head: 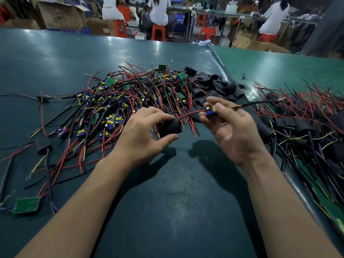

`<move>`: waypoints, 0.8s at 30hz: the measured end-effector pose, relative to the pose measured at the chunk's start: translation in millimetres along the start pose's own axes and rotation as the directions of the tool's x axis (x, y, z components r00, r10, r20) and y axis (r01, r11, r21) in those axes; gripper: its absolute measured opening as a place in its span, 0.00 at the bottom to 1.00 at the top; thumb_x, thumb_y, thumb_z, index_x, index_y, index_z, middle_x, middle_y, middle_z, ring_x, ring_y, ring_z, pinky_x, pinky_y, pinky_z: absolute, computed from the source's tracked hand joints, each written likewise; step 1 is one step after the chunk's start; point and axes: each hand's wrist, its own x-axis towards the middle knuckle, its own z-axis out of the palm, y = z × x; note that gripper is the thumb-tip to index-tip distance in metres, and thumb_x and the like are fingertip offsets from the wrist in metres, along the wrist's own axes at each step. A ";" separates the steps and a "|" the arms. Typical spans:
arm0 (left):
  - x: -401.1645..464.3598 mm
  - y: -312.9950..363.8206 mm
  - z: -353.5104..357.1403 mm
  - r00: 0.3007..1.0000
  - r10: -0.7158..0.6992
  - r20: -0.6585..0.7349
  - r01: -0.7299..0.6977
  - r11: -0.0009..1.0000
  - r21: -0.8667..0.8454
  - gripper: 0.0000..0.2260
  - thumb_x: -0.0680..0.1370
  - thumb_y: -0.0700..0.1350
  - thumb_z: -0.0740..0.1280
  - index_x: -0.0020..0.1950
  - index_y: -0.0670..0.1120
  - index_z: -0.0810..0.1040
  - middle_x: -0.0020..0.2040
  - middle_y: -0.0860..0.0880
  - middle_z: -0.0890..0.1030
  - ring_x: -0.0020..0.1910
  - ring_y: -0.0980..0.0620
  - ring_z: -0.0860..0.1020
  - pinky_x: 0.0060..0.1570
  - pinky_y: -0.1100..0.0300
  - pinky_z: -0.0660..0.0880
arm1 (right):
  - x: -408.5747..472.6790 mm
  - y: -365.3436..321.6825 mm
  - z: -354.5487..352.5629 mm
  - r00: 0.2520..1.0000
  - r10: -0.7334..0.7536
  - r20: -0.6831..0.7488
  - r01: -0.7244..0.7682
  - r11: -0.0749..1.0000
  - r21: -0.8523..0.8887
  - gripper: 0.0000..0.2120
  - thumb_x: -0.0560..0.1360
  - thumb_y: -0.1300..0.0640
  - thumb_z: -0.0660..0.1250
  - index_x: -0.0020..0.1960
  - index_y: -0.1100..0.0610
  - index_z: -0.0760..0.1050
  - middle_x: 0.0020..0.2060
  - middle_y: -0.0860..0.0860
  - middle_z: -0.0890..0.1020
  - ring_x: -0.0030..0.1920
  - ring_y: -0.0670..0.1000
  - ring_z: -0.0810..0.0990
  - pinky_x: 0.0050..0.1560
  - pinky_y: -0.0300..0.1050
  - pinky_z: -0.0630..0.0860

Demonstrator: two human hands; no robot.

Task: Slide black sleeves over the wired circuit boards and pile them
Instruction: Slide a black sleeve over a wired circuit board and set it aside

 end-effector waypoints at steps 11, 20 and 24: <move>-1.4 7.4 3.0 0.999 0.034 -0.027 -0.036 0.996 -0.086 0.16 0.71 0.46 0.78 0.56 0.42 0.83 0.50 0.48 0.81 0.49 0.48 0.79 0.53 0.49 0.76 | -3.3 24.5 10.5 0.994 -0.109 0.009 0.105 0.935 -0.340 0.13 0.65 0.54 0.75 0.47 0.57 0.82 0.40 0.53 0.84 0.39 0.51 0.80 0.37 0.41 0.75; -0.7 6.5 2.6 0.999 -0.025 -0.026 0.021 0.989 -0.149 0.18 0.70 0.46 0.78 0.58 0.44 0.82 0.51 0.48 0.81 0.50 0.49 0.79 0.55 0.56 0.76 | -2.6 25.1 8.6 1.000 -0.013 0.029 0.017 0.986 -0.166 0.11 0.63 0.63 0.74 0.45 0.59 0.80 0.40 0.54 0.85 0.42 0.51 0.84 0.42 0.41 0.81; -0.5 6.5 3.2 1.000 -0.003 -0.031 -0.002 0.985 -0.175 0.17 0.70 0.46 0.79 0.56 0.45 0.83 0.51 0.50 0.82 0.52 0.51 0.80 0.53 0.61 0.74 | -2.3 27.5 9.9 0.999 -0.027 0.021 0.031 0.978 -0.207 0.12 0.62 0.63 0.74 0.44 0.60 0.78 0.38 0.53 0.85 0.41 0.50 0.84 0.43 0.41 0.80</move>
